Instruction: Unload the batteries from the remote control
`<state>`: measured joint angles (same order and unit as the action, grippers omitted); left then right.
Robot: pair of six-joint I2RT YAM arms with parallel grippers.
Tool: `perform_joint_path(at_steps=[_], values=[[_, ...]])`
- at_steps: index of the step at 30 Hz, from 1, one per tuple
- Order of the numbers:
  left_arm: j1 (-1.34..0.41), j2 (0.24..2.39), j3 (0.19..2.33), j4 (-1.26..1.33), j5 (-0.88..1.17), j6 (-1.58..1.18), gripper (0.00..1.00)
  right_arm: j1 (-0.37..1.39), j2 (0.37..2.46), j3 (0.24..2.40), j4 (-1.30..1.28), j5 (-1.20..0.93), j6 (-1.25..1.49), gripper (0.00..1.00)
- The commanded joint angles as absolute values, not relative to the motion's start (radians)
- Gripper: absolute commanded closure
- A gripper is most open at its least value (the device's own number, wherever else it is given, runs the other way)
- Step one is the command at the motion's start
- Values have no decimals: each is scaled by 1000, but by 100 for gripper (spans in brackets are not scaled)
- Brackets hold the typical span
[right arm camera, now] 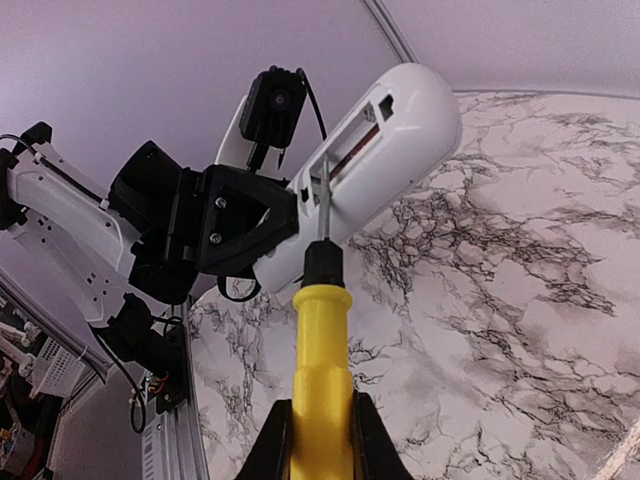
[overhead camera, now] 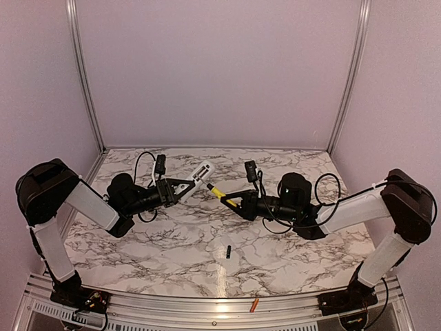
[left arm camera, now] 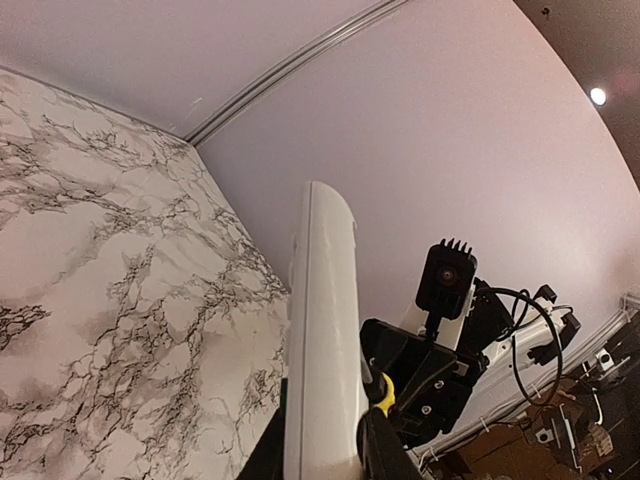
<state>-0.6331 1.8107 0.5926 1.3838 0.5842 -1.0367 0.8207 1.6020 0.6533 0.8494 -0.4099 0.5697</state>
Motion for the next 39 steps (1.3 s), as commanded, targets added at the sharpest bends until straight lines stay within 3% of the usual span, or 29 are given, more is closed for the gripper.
perform_joint_path(at_steps=[1,23,39], values=[[-708,1807,600,1337,775,-966,100,824,1592,734,834,-373,551,100],[-706,1626,577,892,436,-662,100,955,1435,793,524,-177,415,100],[-706,1516,494,820,232,-598,100,998,1352,772,408,-57,363,100]])
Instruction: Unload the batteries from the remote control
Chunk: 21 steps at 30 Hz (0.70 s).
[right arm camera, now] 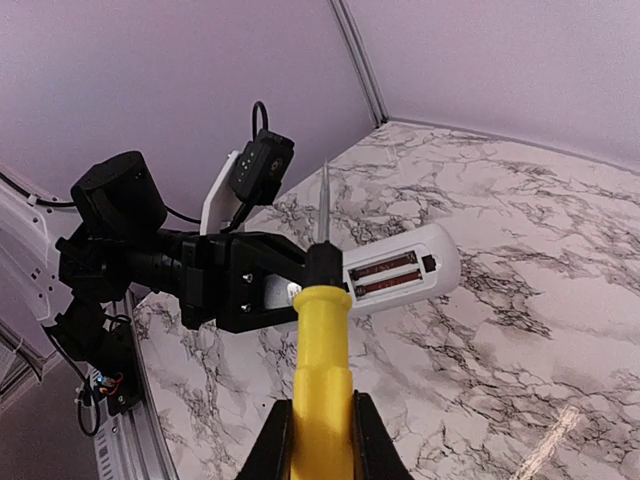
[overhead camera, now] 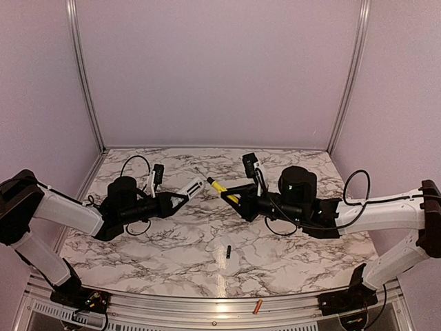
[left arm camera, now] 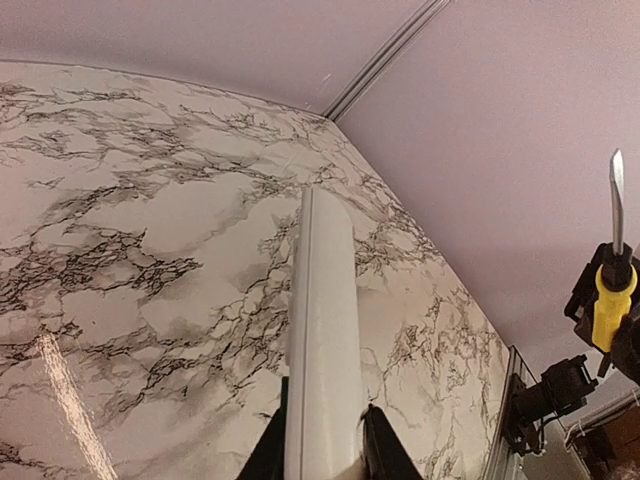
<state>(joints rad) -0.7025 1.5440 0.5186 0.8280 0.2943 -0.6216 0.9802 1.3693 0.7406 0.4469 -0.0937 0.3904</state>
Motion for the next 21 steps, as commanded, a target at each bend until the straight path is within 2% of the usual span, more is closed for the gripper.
perform_joint_path(at_steps=[1,10,14,21], values=[[-705,1516,488,822,230,-600,100,1000,1350,773,401,-52,360,100],[-706,1441,403,818,183,-615,100,1022,1336,783,359,13,352,100],[-708,1391,356,819,151,-629,100,1042,1340,803,308,110,354,100],[-726,1282,280,769,56,-627,100,1098,1356,851,109,405,393,100]])
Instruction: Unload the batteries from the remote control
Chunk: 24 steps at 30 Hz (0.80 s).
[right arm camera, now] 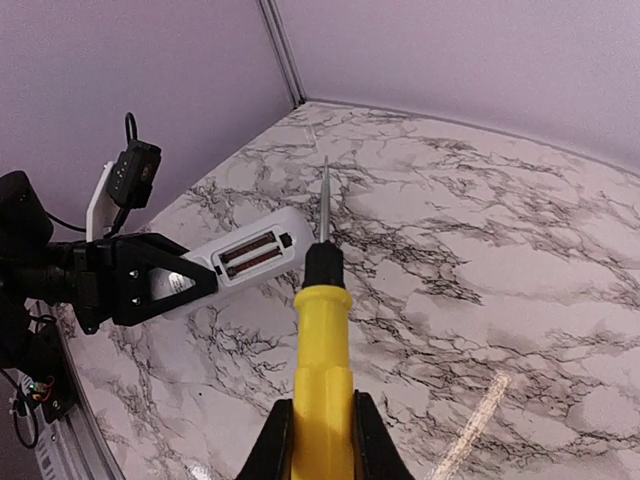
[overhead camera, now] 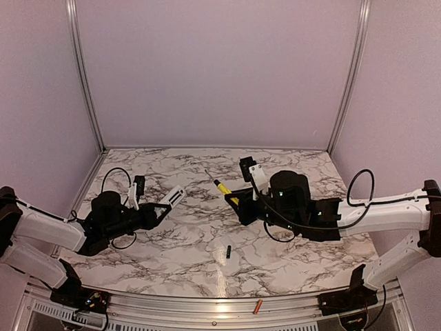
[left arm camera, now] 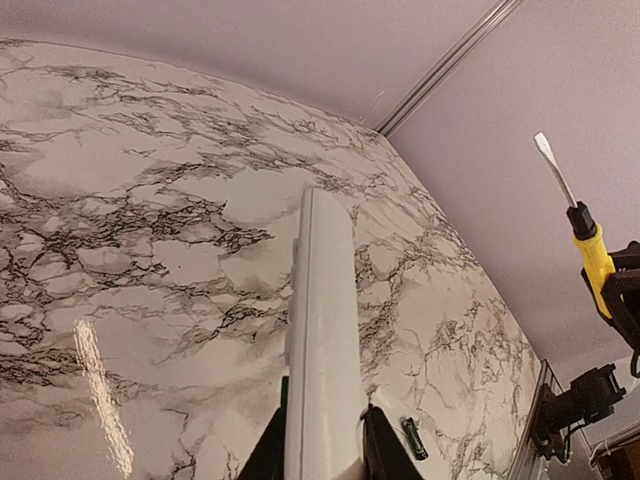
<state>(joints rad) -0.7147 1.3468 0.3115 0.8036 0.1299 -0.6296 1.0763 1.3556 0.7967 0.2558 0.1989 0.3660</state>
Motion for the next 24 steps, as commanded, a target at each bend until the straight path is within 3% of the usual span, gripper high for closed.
perform_joint_path(at_steps=[1,7,15,24], values=[[-729,1262,271,751,34,-622,100,1099,1354,850,88,434,403,100],[-732,1136,212,653,-77,-604,100,1085,1347,815,20,597,422,100],[-733,1050,169,570,-196,-590,100,938,1413,751,24,545,484,100],[-733,1253,200,687,-209,-595,100,888,1471,686,85,535,519,100]])
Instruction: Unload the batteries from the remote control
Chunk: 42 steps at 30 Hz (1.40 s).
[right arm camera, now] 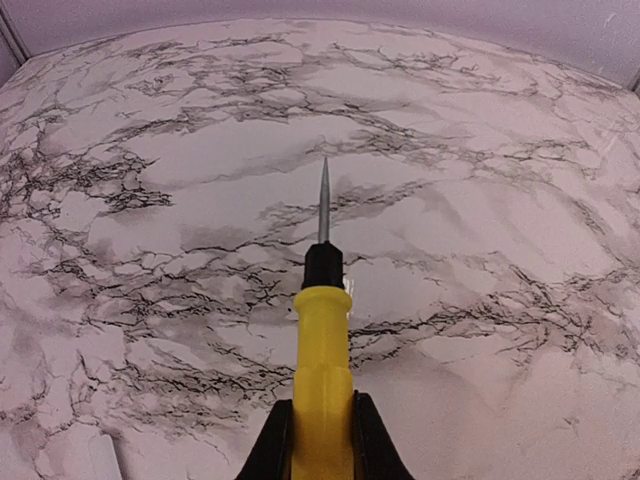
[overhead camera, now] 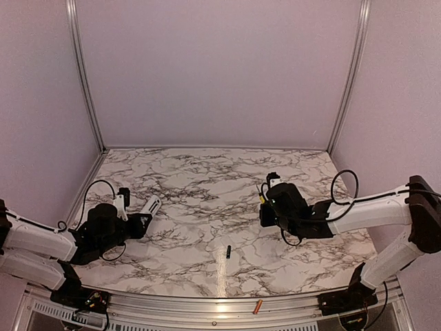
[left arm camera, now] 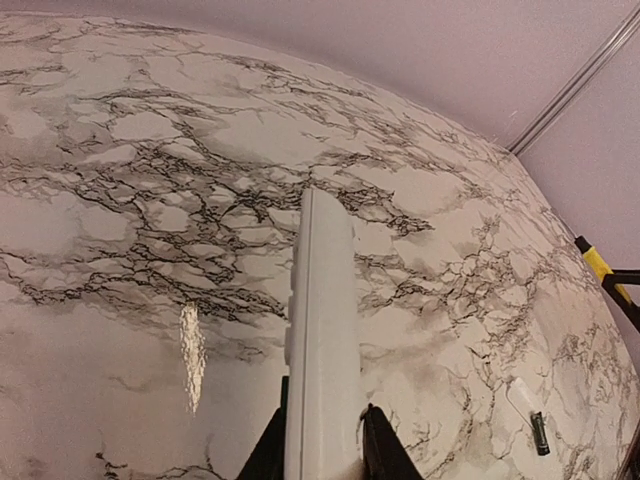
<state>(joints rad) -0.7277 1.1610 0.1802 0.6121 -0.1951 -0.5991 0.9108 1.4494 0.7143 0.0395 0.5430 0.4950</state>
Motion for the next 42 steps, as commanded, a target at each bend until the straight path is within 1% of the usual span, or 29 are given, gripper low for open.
perform_joint_path(at_steps=[1,5,9,11,14,17,20,23,27,29,34,37,42], values=[[-733,1284,200,716,-197,-604,100,882,1480,677,97,525,522,100],[-732,1386,202,829,-142,-634,100,869,1526,661,114,516,535,100],[-733,1445,204,899,-95,-660,100,857,1568,641,140,495,554,99],[-733,1463,206,913,-80,-665,100,853,1581,631,154,486,559,95],[-733,1482,210,925,-67,-670,97,851,1594,623,163,484,566,85],[-733,1487,211,930,-63,-673,95,852,1604,621,167,482,566,83],[-733,1485,210,929,-63,-673,91,851,1613,624,169,480,565,80],[-733,1490,212,925,-68,-672,87,850,1624,631,161,480,559,74],[-733,1499,218,920,-73,-667,79,850,1624,635,153,474,554,68],[-733,1501,219,919,-73,-666,77,849,1616,637,149,466,552,65],[-732,1498,222,902,-85,-664,64,850,1569,639,141,431,536,54],[-733,1499,231,876,-99,-660,57,849,1539,648,122,415,528,50],[-732,1513,245,853,-111,-660,54,850,1487,655,98,405,520,46]])
